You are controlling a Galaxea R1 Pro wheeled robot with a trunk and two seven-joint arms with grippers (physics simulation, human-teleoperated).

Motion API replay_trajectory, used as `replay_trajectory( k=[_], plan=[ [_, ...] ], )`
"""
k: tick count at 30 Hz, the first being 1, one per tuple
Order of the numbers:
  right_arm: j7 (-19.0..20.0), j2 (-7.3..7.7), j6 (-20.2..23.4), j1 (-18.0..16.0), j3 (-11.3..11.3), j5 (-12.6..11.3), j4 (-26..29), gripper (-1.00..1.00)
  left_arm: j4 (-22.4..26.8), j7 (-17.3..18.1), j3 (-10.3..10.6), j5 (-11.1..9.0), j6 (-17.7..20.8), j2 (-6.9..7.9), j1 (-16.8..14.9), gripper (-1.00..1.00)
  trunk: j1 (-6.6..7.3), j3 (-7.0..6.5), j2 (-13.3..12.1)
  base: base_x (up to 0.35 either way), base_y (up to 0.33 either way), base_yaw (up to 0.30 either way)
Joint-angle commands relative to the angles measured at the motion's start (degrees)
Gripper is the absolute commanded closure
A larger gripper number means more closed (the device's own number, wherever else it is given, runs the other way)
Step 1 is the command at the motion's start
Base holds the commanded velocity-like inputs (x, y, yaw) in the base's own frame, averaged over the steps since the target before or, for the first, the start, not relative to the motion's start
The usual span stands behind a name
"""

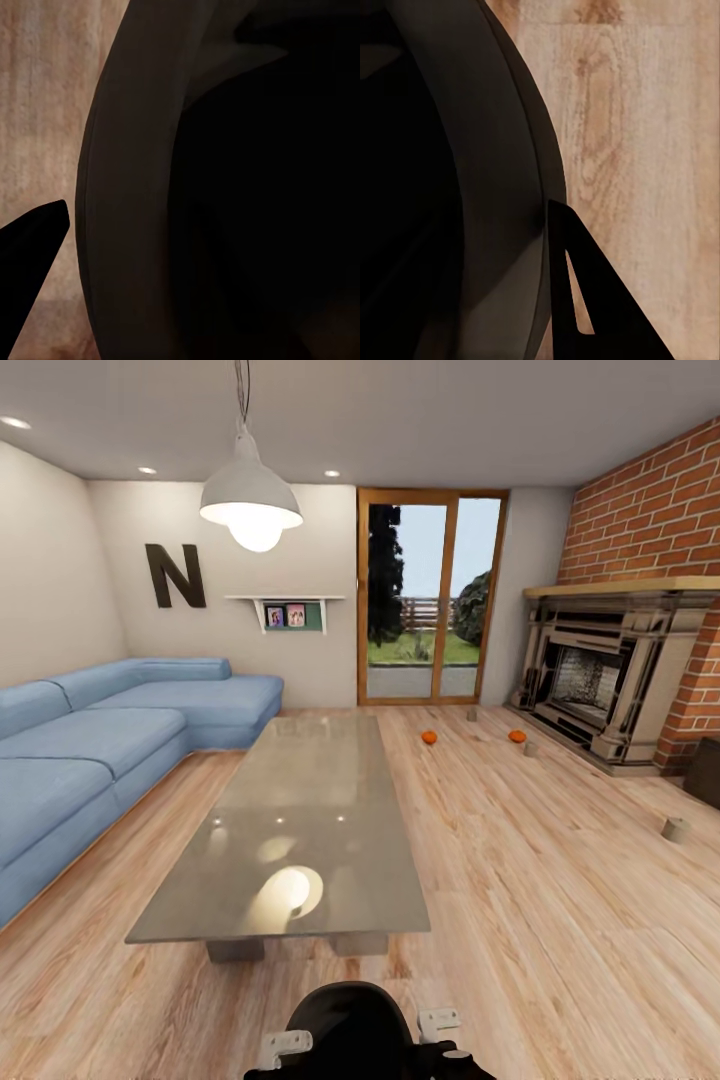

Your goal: Place each of the two pumpkins and all three candles from the living room inside a cabinet in the living room (use any cabinet), then make sure every cabinet is closed, and position the cauldron so it is next to a table in the living room.

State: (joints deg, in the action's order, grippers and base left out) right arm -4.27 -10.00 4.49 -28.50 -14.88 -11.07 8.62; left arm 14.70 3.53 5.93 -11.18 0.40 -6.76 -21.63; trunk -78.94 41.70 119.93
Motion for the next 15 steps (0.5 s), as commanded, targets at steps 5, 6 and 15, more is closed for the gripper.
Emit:
replay_trajectory(
  k=[5,6,15],
  plan=[
    [-0.3,0.0,0.35,-0.04,-1.47,-1.41,-0.01,1.0,0.27,-0.21,0.1,-0.34,0.04,0.08,-0.07,1.0,-1.09,0.95,2.05,0.0,0.0,0.0],
    [-0.3,0.0,0.35,-0.02,-1.47,-1.41,-0.01,1.0,0.28,-0.2,0.11,-0.34,0.02,0.08,-0.07,1.0,-1.31,1.13,2.45,0.0,0.0,0.0],
    [-0.3,0.0,0.43,-0.02,-1.47,-1.41,-0.01,1.0,0.27,-0.23,0.11,-0.34,0.02,0.08,-0.07,1.0,-3.29,2.75,6.06,0.0,0.0,0.0]
  ],
)
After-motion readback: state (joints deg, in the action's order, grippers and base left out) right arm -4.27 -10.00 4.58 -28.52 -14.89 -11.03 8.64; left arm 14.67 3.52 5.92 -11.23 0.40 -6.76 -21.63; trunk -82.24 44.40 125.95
